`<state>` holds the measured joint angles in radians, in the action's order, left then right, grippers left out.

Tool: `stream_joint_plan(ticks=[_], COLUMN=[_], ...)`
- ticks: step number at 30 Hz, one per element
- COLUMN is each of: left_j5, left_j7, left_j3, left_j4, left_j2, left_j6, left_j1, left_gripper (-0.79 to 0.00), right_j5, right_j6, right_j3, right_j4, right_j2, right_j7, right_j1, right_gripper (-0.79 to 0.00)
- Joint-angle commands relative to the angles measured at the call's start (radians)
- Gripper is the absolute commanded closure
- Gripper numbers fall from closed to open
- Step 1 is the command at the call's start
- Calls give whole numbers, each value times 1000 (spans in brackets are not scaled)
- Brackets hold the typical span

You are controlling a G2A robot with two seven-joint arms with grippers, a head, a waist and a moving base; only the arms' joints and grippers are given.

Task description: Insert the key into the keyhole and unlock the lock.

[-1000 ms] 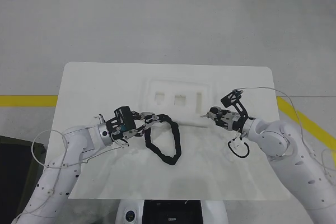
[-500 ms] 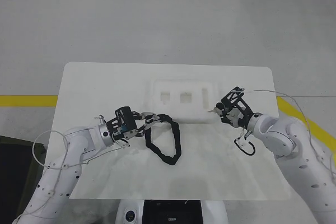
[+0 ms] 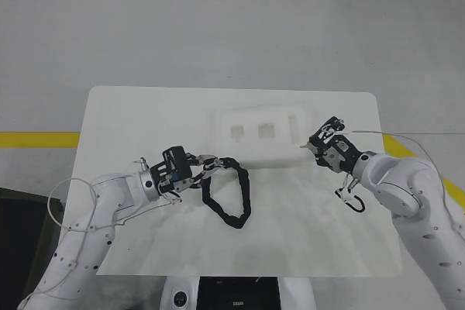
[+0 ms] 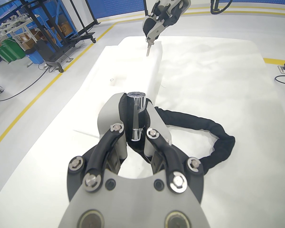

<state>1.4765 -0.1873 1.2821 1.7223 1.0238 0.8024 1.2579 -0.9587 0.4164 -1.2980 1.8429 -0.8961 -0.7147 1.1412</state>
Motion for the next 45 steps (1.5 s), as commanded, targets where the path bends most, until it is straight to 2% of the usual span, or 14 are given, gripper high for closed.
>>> stream_joint_plan(ticks=[1,3,7,14,24,29,32,41,45], left_j5=[0,-1,-1,18,100,157,224,270,265], left_j7=[2,4,3,-19,-177,-219,-246,-234,-240], left_j3=[-3,-7,-14,-22,-92,-144,-165,-206,-212], left_j4=[-1,-3,-7,0,-51,-69,-62,-58,-54], left_j2=[0,0,1,0,12,20,25,37,39], left_j6=[1,1,-1,-9,-68,-108,-189,-342,-349], left_j1=[-3,-6,-10,-21,-74,-100,-108,-77,-73], left_gripper=[0,0,0,0,0,0,0,0,0], right_j5=[48,157,195,304,424,434,439,446,446], right_j6=[7,28,82,136,155,142,129,81,81], right_j3=[-14,-29,-50,-68,-16,17,31,34,34], right_j4=[3,1,0,24,94,143,165,193,193], right_j2=[0,-2,2,1,-11,-15,-17,-21,-21], right_j7=[22,47,37,107,156,153,148,154,154], right_j1=[12,26,39,59,58,72,76,85,85], right_gripper=[0,0,0,0,0,0,0,0,0])
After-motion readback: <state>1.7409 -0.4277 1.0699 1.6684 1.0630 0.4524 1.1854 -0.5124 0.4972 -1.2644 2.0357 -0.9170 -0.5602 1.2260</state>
